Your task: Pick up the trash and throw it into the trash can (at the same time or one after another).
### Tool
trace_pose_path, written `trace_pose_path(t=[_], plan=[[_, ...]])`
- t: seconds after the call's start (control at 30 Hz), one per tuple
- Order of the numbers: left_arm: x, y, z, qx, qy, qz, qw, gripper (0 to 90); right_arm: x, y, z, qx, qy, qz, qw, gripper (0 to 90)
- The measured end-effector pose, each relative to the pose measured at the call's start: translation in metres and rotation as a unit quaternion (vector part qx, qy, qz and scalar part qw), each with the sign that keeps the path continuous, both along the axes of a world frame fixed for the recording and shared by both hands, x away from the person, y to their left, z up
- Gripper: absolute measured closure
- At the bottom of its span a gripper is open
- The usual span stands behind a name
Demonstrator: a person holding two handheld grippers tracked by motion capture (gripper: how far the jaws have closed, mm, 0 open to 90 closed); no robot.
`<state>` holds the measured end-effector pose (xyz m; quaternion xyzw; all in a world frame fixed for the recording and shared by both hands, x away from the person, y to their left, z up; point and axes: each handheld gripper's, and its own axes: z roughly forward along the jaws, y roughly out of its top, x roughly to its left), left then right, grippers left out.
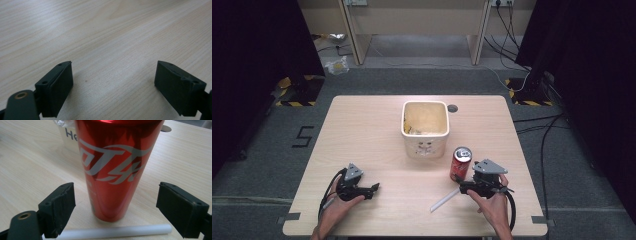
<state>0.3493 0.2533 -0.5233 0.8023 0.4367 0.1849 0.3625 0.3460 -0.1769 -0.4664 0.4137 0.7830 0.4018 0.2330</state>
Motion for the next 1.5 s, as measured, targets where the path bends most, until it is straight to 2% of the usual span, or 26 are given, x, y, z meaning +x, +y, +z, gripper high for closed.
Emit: trace_pose_path(t=[0.8, 0.97, 1.0, 1.17, 1.37, 1.5], plan=[[0.000, 0.000, 0.000, 0.000, 0.000, 0.000, 1.0000, 14.5, 0.018, 0.010, -0.015, 0.010, 0.006, 0.009, 0.9999, 23.4], [0.000, 0.000, 0.000, 0.000, 0.000, 0.000, 1.0000, 14.5, 0.019, 0.009, -0.016, 0.010, 0.005, 0.008, 0.9999, 28.5], [0.000, 0.000, 0.000, 0.000, 0.000, 0.000, 1.0000, 14.5, 0.019, 0.009, -0.016, 0.012, 0.003, 0.013, 0.9998, 32.2], [0.000, 0.000, 0.000, -0.001, 0.000, 0.000, 1.0000, 14.5, 0.018, 0.009, -0.014, 0.017, 0.001, 0.014, 0.9998, 33.7], [0.000, 0.000, 0.000, -0.001, -0.001, 0.001, 1.0000, 14.4, 0.015, 0.009, -0.003, 0.017, -0.012, 0.019, 0.9996, 33.9], [0.000, 0.000, 0.000, -0.001, -0.001, 0.001, 1.0000, 14.4, 0.015, 0.007, 0.001, 0.028, -0.011, 0.021, 0.9993, 33.9]])
